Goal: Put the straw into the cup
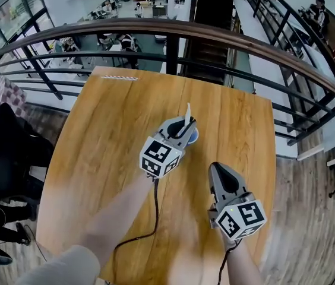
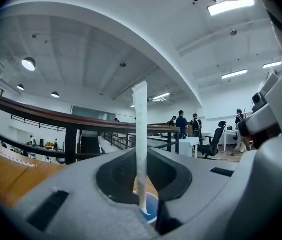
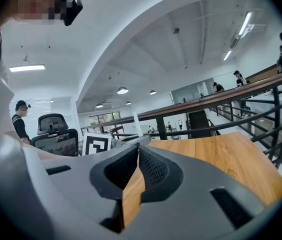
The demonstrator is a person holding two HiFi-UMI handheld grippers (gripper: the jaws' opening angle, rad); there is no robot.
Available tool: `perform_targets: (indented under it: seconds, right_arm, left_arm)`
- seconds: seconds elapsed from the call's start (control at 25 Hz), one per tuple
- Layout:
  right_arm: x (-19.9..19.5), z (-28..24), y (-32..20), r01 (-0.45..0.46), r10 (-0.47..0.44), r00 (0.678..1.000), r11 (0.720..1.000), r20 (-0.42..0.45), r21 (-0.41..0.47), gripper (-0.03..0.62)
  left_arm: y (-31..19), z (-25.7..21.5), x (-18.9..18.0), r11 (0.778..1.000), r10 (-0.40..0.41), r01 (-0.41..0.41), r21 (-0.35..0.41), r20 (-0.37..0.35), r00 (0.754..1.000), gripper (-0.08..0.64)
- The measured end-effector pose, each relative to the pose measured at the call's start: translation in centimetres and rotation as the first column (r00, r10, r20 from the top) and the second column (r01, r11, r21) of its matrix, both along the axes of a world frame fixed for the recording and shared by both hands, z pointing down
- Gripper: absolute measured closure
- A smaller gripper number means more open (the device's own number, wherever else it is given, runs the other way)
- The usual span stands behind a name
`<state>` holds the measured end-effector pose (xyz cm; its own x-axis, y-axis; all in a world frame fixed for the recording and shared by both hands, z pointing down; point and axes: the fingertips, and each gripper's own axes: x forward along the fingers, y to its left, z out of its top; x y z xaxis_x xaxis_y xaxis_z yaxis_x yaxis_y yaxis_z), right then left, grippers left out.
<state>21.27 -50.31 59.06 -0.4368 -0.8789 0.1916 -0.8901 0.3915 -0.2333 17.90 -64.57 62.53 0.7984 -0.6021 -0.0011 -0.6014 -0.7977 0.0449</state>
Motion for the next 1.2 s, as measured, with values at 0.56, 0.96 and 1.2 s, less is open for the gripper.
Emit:
perform_targets:
  seconds: [0.56, 0.96, 1.2]
  right_arm:
    - [0.7, 1.8, 0.3, 0.015, -0.014, 1.000, 0.999, 0.023, -0.042, 0.569]
    - [0.6, 1.4, 0.9, 0.018, -0.016, 0.999, 0.999, 0.034, -0.045, 0.569]
    - [-0.3, -1.3, 1.3, 0.009, -0.008, 0.999, 0.999, 0.037, -0.033, 0.569]
  left_arm:
    - [0.4, 3.5, 1.1, 0.998, 0.031, -0.030, -0.052, 0.030, 0.999, 0.492]
    - [1.0, 1.5, 0.5, 0.999, 0.026, -0.026, -0.023, 0.010, 1.000, 0.430]
    - [2.9, -3.5, -0.6, 0.998, 0.043, -0.043, 0.039, 0.003, 0.999, 0.430]
